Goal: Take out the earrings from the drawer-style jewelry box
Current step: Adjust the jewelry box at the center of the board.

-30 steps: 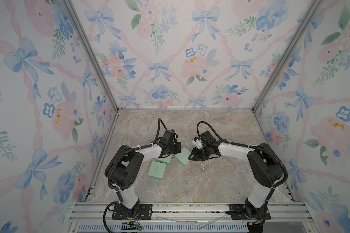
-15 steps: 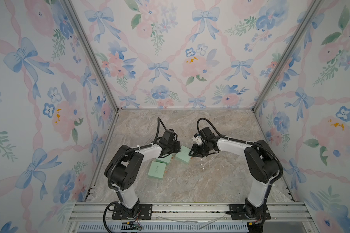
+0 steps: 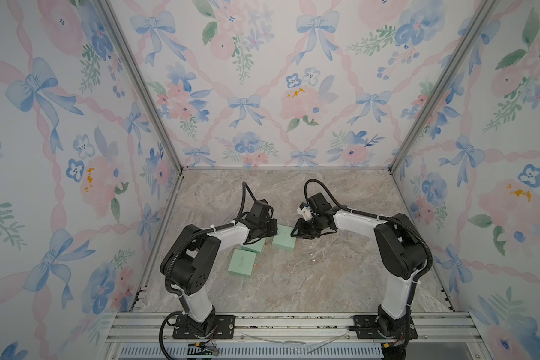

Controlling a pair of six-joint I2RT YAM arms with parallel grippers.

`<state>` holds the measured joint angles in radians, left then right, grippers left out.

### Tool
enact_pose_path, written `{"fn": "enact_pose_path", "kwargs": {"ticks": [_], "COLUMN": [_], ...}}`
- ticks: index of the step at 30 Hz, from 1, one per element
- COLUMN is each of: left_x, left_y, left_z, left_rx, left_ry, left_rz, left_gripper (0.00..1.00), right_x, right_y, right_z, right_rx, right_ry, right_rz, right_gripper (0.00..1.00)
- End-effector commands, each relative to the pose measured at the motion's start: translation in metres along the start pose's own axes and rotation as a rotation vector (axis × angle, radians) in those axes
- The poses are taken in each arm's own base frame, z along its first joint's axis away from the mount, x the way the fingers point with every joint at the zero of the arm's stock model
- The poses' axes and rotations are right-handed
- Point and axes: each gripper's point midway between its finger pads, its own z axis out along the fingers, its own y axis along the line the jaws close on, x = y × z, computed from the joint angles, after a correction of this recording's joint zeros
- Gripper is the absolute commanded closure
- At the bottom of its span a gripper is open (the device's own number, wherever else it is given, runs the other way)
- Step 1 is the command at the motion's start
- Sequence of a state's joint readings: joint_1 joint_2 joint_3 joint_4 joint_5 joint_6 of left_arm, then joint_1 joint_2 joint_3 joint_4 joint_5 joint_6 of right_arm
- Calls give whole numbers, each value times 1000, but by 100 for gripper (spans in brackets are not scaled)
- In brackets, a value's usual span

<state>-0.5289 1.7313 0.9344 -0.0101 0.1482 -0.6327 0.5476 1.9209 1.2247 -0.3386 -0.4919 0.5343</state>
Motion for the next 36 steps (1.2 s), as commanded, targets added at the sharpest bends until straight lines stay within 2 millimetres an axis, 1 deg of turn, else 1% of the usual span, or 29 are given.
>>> {"fn": "enact_pose_path", "kwargs": {"ticks": [1, 6, 10, 14, 22, 26, 30, 36], "left_x": [7, -3, -6, -5, -4, -5, -4, 4], "left_y": [-19, -18, -17, -17, -12, -21, -31, -39], "left_z": [-7, -16, -21, -21, -21, -23, -23, -18], "left_rx": [75, 55, 42, 40, 19, 59, 112, 152], "left_ry": [27, -31, -49, -38, -40, -39, -30, -5], "left_rz": [5, -8, -5, -1, -2, 1, -2, -3], "left_gripper": [100, 100, 100, 100, 100, 100, 100, 100], "right_x": [-21, -22, -22, -22, -24, -22, -19, -12], "right_y": [21, 19, 17, 13, 10, 7, 0, -9], "right_z": [-3, -5, -8, -10, -21, -28, -33, -29], "right_rx": [-66, -63, -62, -58, -49, -33, -19, -13], "right_ry": [-51, -54, -65, -72, -90, -103, -117, -111], "right_rz": [-64, -53, -49, -37, -37, -35, -15, 12], "right_gripper": [68, 68, 67, 67, 66, 67, 69, 72]}}
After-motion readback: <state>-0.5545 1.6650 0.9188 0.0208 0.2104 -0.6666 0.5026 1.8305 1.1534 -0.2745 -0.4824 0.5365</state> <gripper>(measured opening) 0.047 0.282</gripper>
